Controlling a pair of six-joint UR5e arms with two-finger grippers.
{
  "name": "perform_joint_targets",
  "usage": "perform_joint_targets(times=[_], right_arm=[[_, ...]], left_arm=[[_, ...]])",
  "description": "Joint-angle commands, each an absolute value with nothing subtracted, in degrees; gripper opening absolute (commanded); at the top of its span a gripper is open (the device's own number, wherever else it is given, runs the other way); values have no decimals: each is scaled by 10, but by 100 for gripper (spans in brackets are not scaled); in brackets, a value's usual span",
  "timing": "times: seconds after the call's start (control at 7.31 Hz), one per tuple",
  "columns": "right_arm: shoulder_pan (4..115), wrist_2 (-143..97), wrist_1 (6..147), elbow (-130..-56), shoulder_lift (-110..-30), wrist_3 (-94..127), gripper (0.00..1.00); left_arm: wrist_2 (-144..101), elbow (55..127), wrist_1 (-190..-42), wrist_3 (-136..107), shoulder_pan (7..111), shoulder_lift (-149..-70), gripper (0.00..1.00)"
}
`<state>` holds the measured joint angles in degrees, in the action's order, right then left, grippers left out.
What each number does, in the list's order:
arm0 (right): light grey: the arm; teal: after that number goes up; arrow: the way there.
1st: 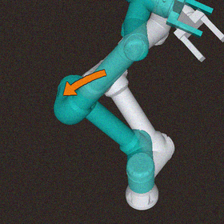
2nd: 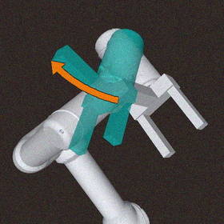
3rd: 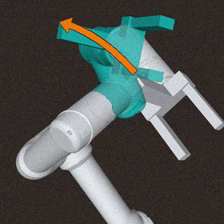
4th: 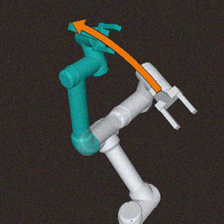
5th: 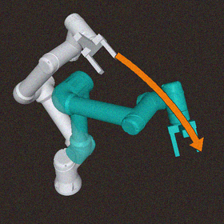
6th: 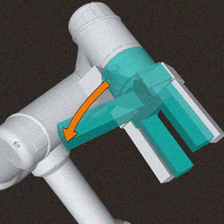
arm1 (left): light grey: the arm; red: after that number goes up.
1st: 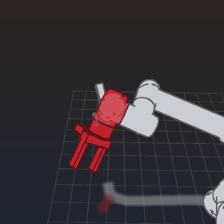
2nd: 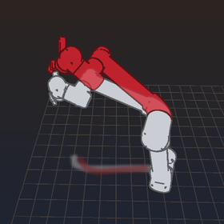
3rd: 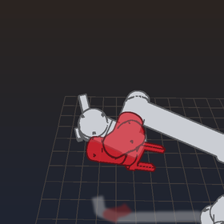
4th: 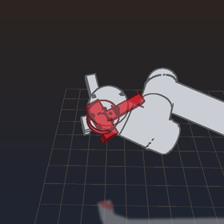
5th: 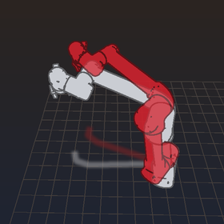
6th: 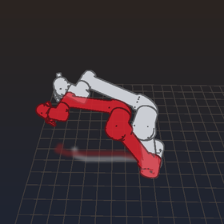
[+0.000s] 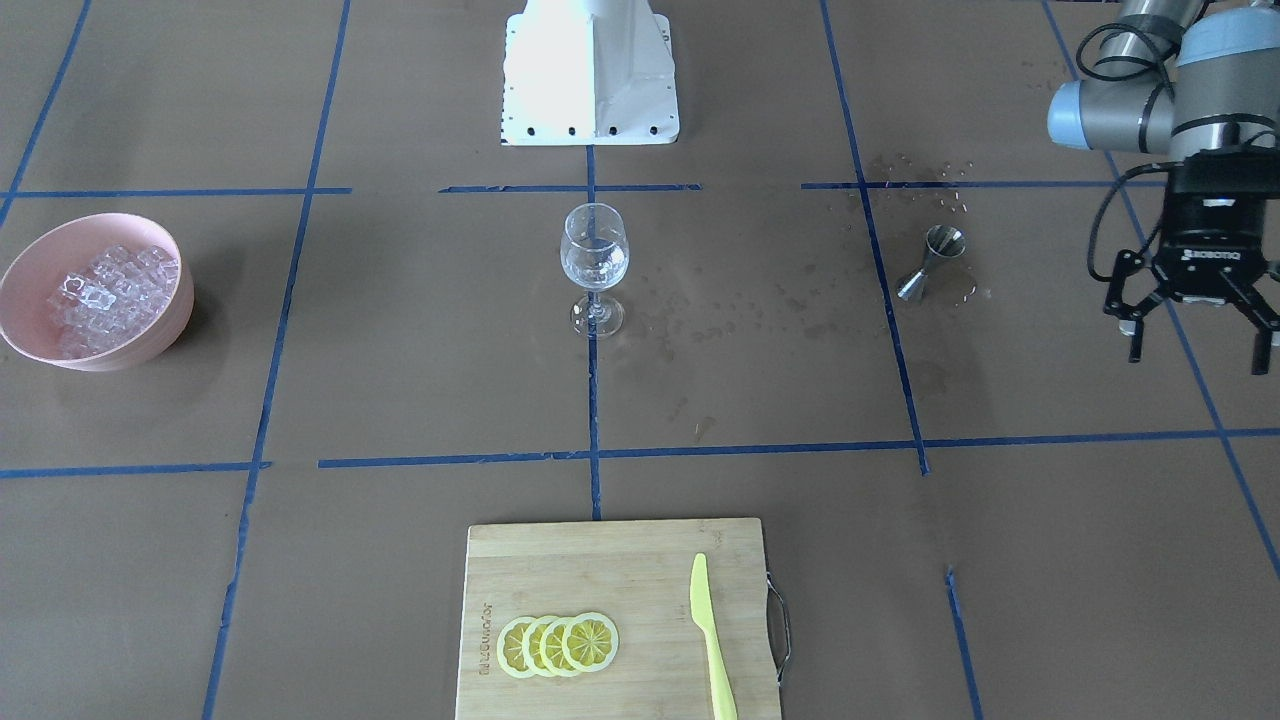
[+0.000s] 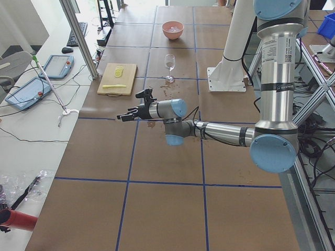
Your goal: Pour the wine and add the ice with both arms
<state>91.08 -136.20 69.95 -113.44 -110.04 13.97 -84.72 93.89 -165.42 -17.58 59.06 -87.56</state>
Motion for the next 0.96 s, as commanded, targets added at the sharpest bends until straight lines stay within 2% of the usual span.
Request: perform_joint_targets(times=[0.0, 0.27, 0.55, 0.82], right_arm=[[911, -1362, 700, -1126, -1101, 139, 100], [911, -1362, 700, -1123, -1102, 139, 100], [911, -1363, 700, -1123, -1104, 139, 100], [911, -1365, 700, -1122, -1103, 140, 100]], left_arm=[[-1052, 938, -1490, -169, 750, -907, 100], [-1169, 941, -1318, -144, 829, -910, 100], [-1181, 940, -1116, -142, 850, -907, 100], [-1203, 937, -1009, -22, 896, -893, 100]])
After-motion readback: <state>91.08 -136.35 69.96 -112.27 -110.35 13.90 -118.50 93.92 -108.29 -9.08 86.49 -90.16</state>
